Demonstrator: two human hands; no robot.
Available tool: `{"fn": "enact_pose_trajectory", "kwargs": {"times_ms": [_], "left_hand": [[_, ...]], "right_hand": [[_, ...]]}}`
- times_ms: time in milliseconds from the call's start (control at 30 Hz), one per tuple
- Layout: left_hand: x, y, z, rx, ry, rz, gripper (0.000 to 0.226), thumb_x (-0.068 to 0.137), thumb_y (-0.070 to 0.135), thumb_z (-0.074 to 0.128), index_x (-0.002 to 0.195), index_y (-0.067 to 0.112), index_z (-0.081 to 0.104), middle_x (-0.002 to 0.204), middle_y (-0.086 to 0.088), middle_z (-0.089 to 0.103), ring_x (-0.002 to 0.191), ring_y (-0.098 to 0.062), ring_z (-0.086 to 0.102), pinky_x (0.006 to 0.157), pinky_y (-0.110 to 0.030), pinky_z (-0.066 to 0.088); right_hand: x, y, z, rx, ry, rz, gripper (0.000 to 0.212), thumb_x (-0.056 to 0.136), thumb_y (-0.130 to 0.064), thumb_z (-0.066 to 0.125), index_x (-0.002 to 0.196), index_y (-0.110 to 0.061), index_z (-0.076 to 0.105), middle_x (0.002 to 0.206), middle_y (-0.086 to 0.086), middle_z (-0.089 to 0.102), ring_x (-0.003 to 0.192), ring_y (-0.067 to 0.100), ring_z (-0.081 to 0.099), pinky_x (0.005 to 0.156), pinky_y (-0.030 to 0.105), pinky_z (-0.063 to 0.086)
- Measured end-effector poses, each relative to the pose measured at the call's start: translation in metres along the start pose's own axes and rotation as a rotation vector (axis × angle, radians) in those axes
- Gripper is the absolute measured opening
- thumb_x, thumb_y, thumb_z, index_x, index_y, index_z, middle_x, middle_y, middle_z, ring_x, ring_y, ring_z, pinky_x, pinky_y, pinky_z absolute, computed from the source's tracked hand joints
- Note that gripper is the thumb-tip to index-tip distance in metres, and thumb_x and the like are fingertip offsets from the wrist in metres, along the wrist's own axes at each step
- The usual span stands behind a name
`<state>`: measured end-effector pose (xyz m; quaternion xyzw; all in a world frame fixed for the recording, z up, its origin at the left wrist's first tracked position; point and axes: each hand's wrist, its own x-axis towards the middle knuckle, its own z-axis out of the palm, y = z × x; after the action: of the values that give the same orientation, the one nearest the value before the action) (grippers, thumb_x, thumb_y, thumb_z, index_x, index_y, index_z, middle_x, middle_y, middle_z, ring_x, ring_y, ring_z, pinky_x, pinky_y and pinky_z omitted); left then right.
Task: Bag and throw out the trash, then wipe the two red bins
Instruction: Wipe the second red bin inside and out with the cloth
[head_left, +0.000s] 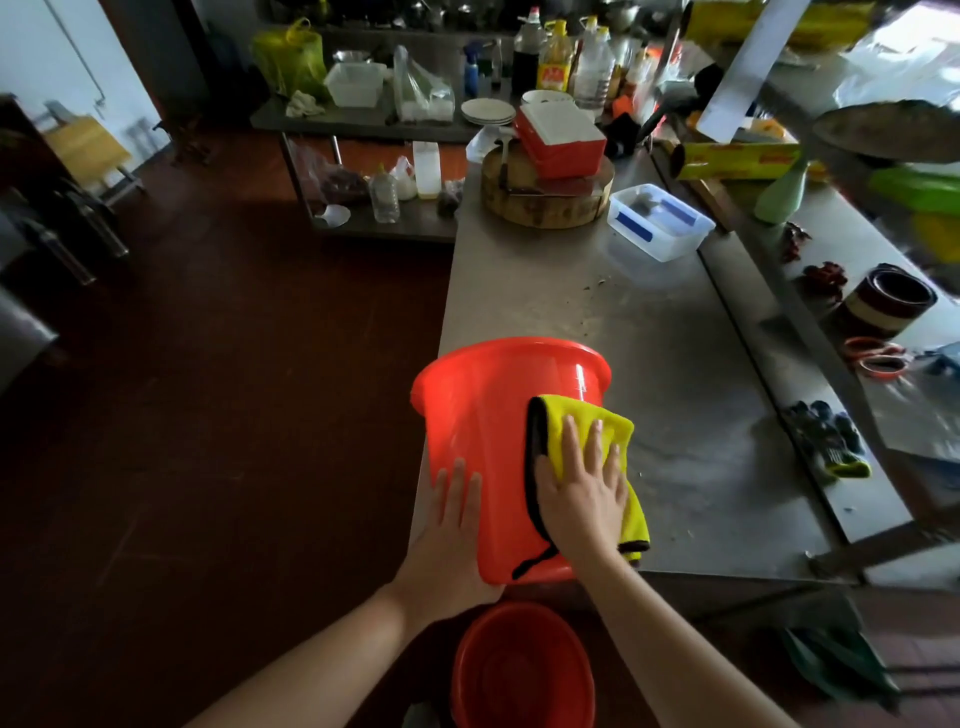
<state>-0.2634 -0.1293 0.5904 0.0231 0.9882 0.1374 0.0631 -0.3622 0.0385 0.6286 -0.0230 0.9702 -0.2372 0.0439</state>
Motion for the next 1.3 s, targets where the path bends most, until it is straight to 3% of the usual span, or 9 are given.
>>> {"fn": "enact_pose_trajectory", "kwargs": {"times_ms": [100,300,533,700,833,900,1033,1200,1300], "left_hand": [[0.002,0.005,-0.002,0.024,0.054,0.09,0.127,0.071,0.071,0.06,0.155,-0.009,0.01,0.162,-0.032,-0.002,0.15,-0.05,-0.008,0.119,-0.063,0.012],[0.005,-0.001,-0.001,0.088,0.04,0.129,0.131,0.071,0.081,0.057,0.158,-0.002,0.003,0.165,-0.026,-0.007,0.152,-0.044,-0.013,0.122,-0.06,0.009],[0.011,0.009,0.002,0.01,-0.046,0.017,0.136,0.069,0.083,0.054,0.156,0.009,-0.02,0.161,-0.013,-0.033,0.147,-0.037,-0.032,0.123,-0.059,0.001],[0.007,0.004,-0.001,-0.154,-0.071,-0.022,0.145,0.062,0.082,0.064,0.149,0.027,-0.037,0.154,0.004,-0.047,0.142,-0.021,-0.043,0.12,-0.05,-0.004],[0.014,0.016,-0.005,-0.186,-0.075,-0.026,0.145,0.062,0.083,0.067,0.145,0.034,-0.041,0.151,0.008,-0.05,0.14,-0.017,-0.046,0.119,-0.046,0.002],[0.018,0.022,-0.006,-0.179,-0.096,-0.024,0.145,0.062,0.084,0.066,0.144,0.034,-0.043,0.15,0.008,-0.051,0.14,-0.019,-0.046,0.123,-0.05,0.005],[0.021,0.023,-0.011,-0.122,-0.124,-0.02,0.145,0.062,0.081,0.064,0.143,0.03,-0.045,0.15,0.004,-0.052,0.141,-0.026,-0.044,0.124,-0.054,0.002],[0.023,0.028,-0.015,-0.016,-0.127,0.018,0.142,0.065,0.075,0.062,0.142,0.022,-0.045,0.151,-0.007,-0.051,0.14,-0.033,-0.045,0.124,-0.055,-0.004],[0.024,0.022,-0.015,-0.006,-0.135,0.032,0.139,0.062,0.08,0.056,0.154,0.02,-0.028,0.156,-0.008,-0.043,0.144,-0.034,-0.039,0.124,-0.056,0.002]], "right_hand": [[-0.027,-0.005,0.012,-0.172,0.078,-0.211,0.069,0.096,-0.07,0.022,0.157,-0.05,-0.001,0.17,-0.004,-0.009,0.155,0.035,-0.012,0.125,0.056,0.005],[-0.033,0.008,0.013,-0.242,0.067,-0.395,0.066,0.098,-0.067,0.029,0.159,-0.048,0.009,0.17,-0.009,-0.012,0.154,0.032,-0.02,0.124,0.058,0.002],[-0.018,0.042,-0.003,-0.022,0.018,-0.186,0.068,0.094,-0.067,0.035,0.156,-0.054,0.011,0.169,-0.014,-0.006,0.156,0.022,-0.012,0.124,0.047,0.007],[-0.004,0.072,-0.007,0.498,-0.058,0.095,0.075,0.088,-0.063,0.041,0.158,-0.046,0.021,0.167,-0.011,0.02,0.154,0.014,0.015,0.123,0.04,0.02],[-0.005,0.076,-0.014,0.582,-0.045,0.15,0.049,0.09,-0.056,0.043,0.137,-0.063,0.034,0.158,-0.002,0.033,0.147,0.024,0.029,0.118,0.041,0.028],[-0.009,0.075,-0.016,0.538,-0.04,0.144,0.036,0.088,-0.057,0.038,0.122,-0.069,0.034,0.16,-0.002,0.031,0.145,0.03,0.03,0.116,0.049,0.031],[-0.032,0.068,-0.004,0.257,0.049,0.044,0.069,0.087,-0.068,0.029,0.154,-0.056,0.019,0.169,-0.011,0.014,0.155,0.022,0.013,0.12,0.051,0.024],[-0.072,0.056,0.018,-0.091,0.176,-0.346,0.062,0.099,-0.055,0.038,0.158,-0.047,0.02,0.17,-0.006,0.01,0.157,0.033,0.0,0.124,0.053,0.01],[-0.075,0.056,0.019,-0.145,0.142,-0.415,0.068,0.097,-0.047,0.042,0.16,-0.044,0.016,0.171,-0.006,0.005,0.156,0.036,-0.003,0.121,0.057,0.01]]}}
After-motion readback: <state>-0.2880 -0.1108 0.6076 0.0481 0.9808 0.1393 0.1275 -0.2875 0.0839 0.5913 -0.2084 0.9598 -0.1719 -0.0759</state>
